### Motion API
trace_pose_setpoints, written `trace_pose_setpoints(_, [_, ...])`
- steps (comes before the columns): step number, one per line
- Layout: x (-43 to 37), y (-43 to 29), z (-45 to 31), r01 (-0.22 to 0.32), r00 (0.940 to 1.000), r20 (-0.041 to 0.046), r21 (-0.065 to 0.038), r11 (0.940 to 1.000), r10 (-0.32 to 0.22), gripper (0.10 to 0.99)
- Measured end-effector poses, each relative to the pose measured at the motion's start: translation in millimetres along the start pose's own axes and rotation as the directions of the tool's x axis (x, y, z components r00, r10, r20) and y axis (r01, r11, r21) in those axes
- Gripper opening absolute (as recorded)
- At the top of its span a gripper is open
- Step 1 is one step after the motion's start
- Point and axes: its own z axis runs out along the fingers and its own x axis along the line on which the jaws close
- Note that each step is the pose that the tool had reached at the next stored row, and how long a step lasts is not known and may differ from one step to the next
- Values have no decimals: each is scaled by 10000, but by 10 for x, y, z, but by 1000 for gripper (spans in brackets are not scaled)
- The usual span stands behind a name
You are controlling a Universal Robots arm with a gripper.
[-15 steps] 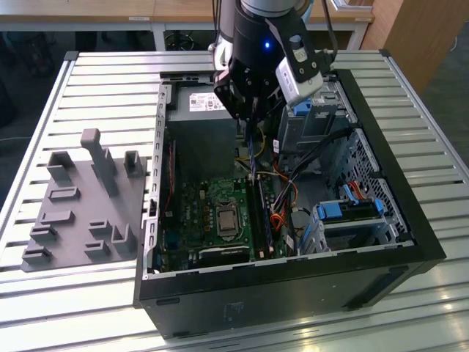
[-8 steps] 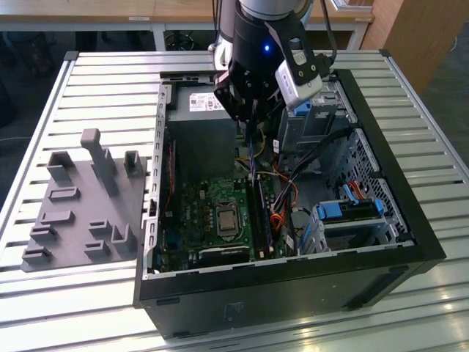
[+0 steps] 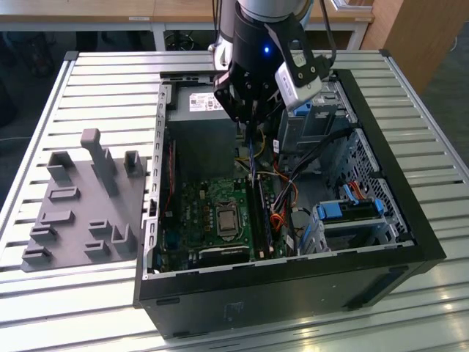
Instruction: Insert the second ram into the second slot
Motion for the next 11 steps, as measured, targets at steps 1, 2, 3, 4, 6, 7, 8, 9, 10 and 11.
trace_pose_setpoints(1, [0, 0, 2, 0, 10000, 0, 0, 10000, 0, 137])
trace_pose_setpoints(2, [0, 0, 4, 0, 10000, 0, 0, 10000, 0, 137])
trace_pose_setpoints(3, [0, 0, 7, 0, 10000, 0, 1, 10000, 0, 137])
trace_pose_setpoints(4, [0, 0, 9, 0, 10000, 0, 2, 10000, 0, 137])
trace_pose_setpoints(6, [0, 0, 14, 0, 10000, 0, 4, 10000, 0, 137])
trace_pose_setpoints(7, [0, 0, 16, 0, 10000, 0, 5, 10000, 0, 137])
trace_pose_setpoints(8, [0, 0, 18, 1, 10000, 0, 7, 10000, -1, 137])
trace_pose_setpoints(9, [0, 0, 20, 0, 10000, 0, 11, 10000, 0, 137])
trace_pose_setpoints(10, [0, 0, 24, 0, 10000, 1, 9, 10000, 0, 137])
trace_pose_setpoints(11, [0, 0, 28, 0, 10000, 1, 8, 10000, 0, 137])
